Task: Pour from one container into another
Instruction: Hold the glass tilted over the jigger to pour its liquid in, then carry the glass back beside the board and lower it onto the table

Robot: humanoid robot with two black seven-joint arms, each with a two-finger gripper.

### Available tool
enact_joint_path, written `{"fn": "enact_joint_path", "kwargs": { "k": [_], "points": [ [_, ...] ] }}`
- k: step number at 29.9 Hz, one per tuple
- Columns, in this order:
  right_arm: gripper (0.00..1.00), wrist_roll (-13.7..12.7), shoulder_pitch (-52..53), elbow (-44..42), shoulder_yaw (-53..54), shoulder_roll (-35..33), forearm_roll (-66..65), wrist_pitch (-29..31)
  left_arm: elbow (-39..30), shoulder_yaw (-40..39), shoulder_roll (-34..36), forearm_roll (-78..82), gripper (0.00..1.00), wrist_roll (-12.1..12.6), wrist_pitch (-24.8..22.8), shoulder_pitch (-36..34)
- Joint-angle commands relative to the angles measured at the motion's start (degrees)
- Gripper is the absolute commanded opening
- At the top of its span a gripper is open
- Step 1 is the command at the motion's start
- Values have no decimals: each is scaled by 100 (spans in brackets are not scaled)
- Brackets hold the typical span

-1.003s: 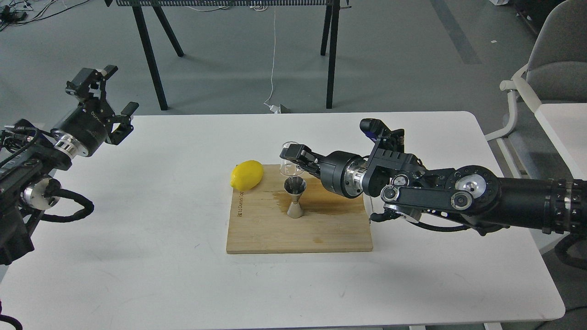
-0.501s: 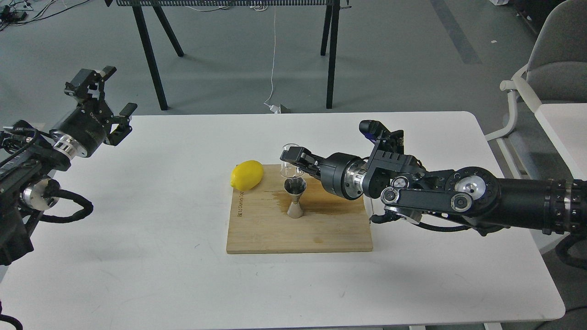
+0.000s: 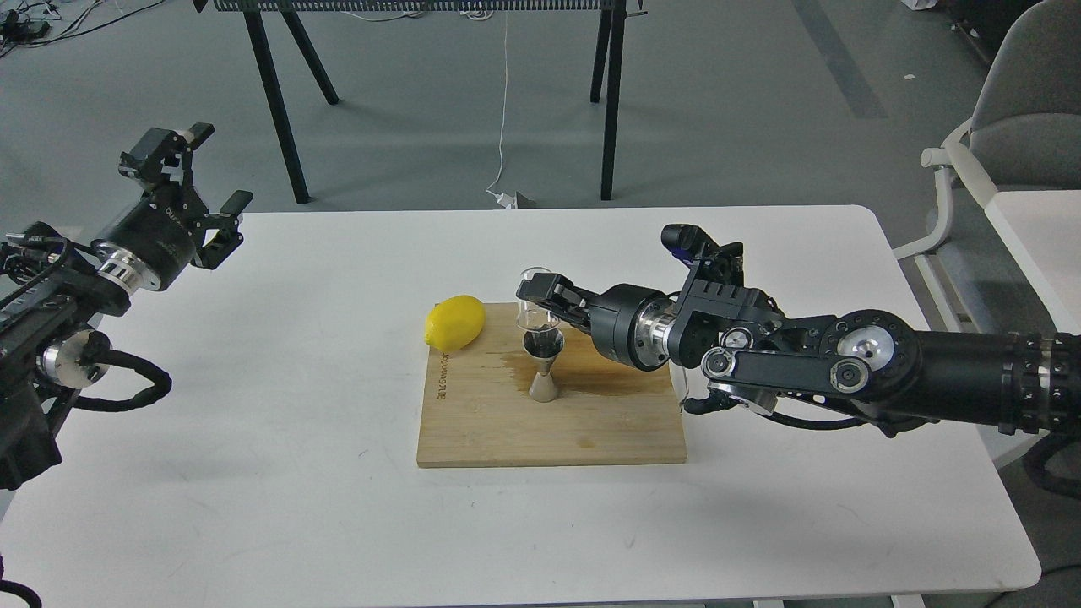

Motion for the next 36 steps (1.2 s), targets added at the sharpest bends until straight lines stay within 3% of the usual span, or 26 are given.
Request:
{"fn": "enact_joint_path", "kwargs": {
  "k": [1,18,25,36],
  "points": [
    [46,-3,-40,10,73,-18,47,-16,0,9,-5,0,100,0,0,-1],
    [46,6,-716,28,1206,-351,628,55,193,9,-129,0,100,0,0,-1],
    [46,24,-1629,28,2471,-404,733,142,193,17,-137,0,100,0,0,-1],
    [46,419,-3650,309,4571,-334,839,309,193,26,-146,0,100,0,0,-1]
  ]
}}
